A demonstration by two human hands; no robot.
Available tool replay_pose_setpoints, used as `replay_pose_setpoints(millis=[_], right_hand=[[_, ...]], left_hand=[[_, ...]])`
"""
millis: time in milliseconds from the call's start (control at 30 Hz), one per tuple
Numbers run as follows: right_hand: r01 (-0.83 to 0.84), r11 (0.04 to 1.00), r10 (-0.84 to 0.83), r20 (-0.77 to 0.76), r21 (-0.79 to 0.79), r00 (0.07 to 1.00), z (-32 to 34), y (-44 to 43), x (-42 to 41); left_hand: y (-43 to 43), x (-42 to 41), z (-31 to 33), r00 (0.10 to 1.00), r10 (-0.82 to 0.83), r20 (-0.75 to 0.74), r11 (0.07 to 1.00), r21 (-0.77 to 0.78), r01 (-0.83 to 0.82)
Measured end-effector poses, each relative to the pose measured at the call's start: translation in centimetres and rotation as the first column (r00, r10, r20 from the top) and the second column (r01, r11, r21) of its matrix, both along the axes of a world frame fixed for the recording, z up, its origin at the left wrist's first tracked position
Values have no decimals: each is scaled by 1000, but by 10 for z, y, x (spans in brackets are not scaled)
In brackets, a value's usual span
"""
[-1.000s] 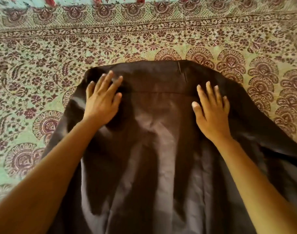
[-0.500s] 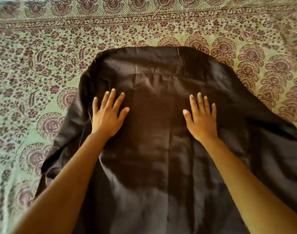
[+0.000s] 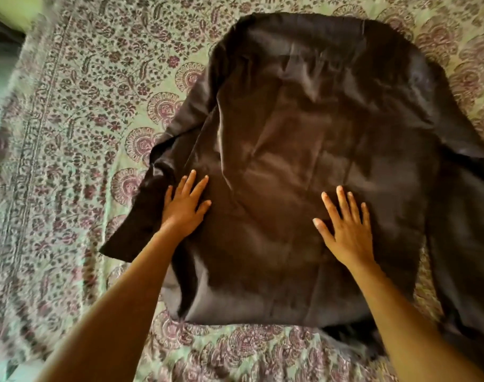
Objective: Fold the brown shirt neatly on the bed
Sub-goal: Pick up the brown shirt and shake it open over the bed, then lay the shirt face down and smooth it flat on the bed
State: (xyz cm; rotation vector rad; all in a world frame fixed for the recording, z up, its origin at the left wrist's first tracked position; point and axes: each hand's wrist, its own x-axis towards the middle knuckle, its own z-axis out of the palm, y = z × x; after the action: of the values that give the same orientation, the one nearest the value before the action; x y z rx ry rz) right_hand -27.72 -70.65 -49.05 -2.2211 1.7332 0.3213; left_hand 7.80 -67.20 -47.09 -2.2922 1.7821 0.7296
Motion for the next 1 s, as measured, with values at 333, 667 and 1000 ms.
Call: replay_pose_setpoints(millis=[333, 667, 1000], right_hand=[[17, 1000, -11, 243, -22, 970, 28, 35, 116], [-296, 955, 276, 290, 27, 916, 37, 69, 274], [-184, 980, 167, 194, 71, 967, 17, 74, 338]], left_hand=[[33, 42, 35, 741, 670, 53, 731, -224, -645], [28, 156, 65, 791, 542, -282, 690, -389, -611], [12, 245, 38, 979, 54, 198, 998, 14, -58]])
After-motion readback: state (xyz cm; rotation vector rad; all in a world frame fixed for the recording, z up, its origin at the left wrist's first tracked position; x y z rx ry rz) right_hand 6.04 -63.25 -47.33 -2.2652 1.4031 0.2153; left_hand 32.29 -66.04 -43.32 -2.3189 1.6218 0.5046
